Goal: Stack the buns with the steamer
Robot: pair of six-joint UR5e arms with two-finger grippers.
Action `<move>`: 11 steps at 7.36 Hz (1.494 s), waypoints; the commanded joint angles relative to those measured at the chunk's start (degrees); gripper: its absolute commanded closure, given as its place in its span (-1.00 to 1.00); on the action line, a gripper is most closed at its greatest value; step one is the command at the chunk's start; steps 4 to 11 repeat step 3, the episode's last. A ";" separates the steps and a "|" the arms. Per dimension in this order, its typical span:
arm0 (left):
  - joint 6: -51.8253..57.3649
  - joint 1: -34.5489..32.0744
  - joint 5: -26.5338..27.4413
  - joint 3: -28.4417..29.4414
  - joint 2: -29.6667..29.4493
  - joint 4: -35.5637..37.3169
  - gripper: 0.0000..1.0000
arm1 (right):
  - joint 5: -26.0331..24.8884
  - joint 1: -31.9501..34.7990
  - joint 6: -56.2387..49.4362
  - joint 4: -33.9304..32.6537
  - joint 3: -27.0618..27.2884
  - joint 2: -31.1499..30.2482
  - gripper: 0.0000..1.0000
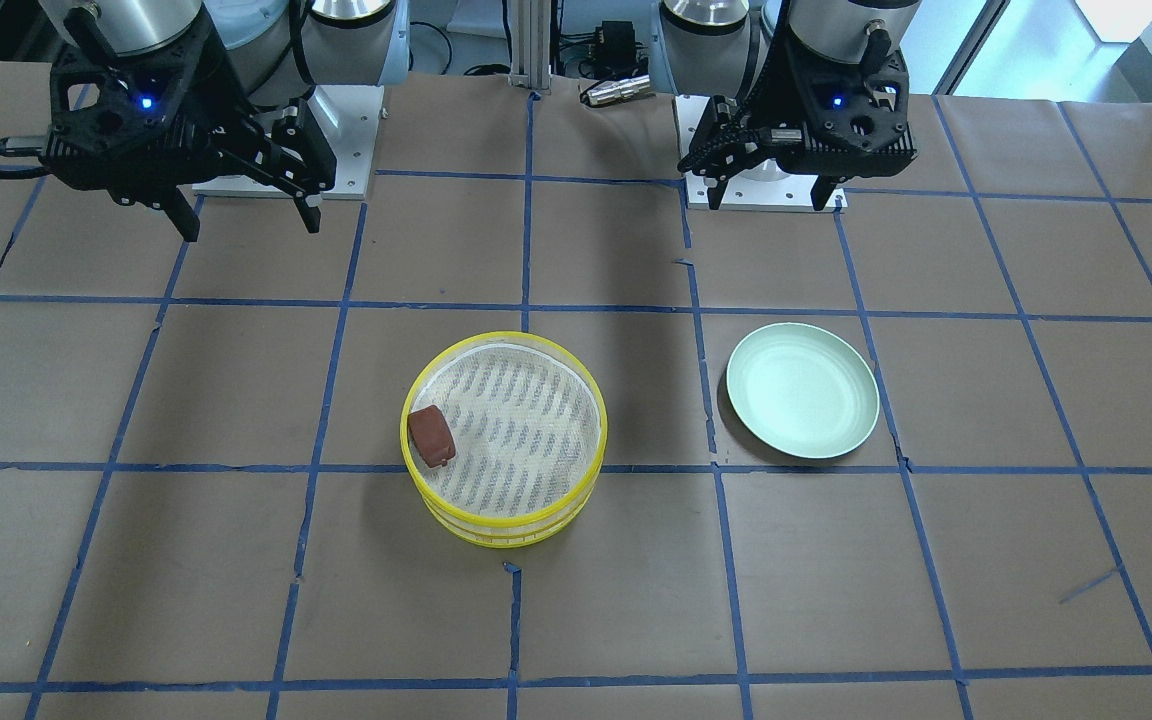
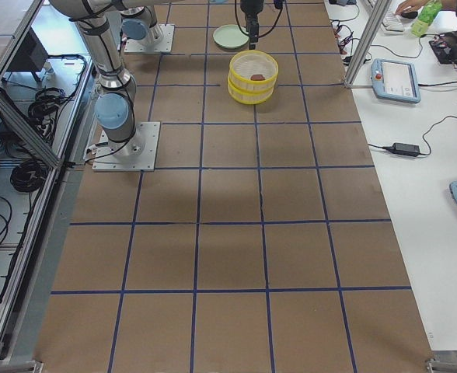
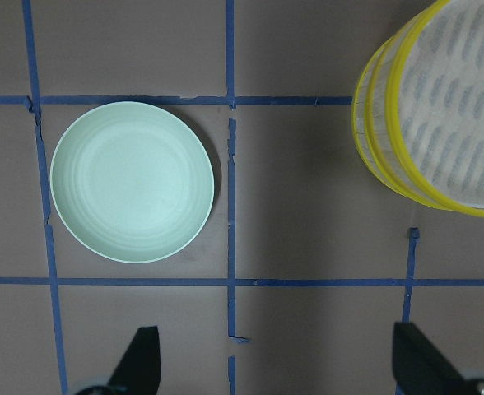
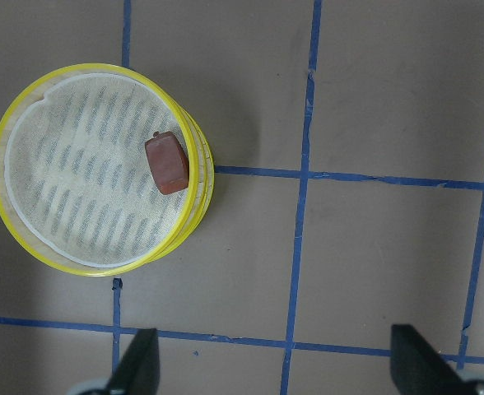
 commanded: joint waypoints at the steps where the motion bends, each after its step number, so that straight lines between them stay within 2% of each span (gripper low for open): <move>1: 0.18 0.49 0.23 0.00 0.18 0.00 -1.00 | -0.11 0.17 0.01 -0.07 0.20 0.00 -1.00; 11: 0.01 0.40 -0.21 0.08 0.09 0.09 -1.00 | -0.20 0.17 0.10 -0.16 0.20 0.00 -1.00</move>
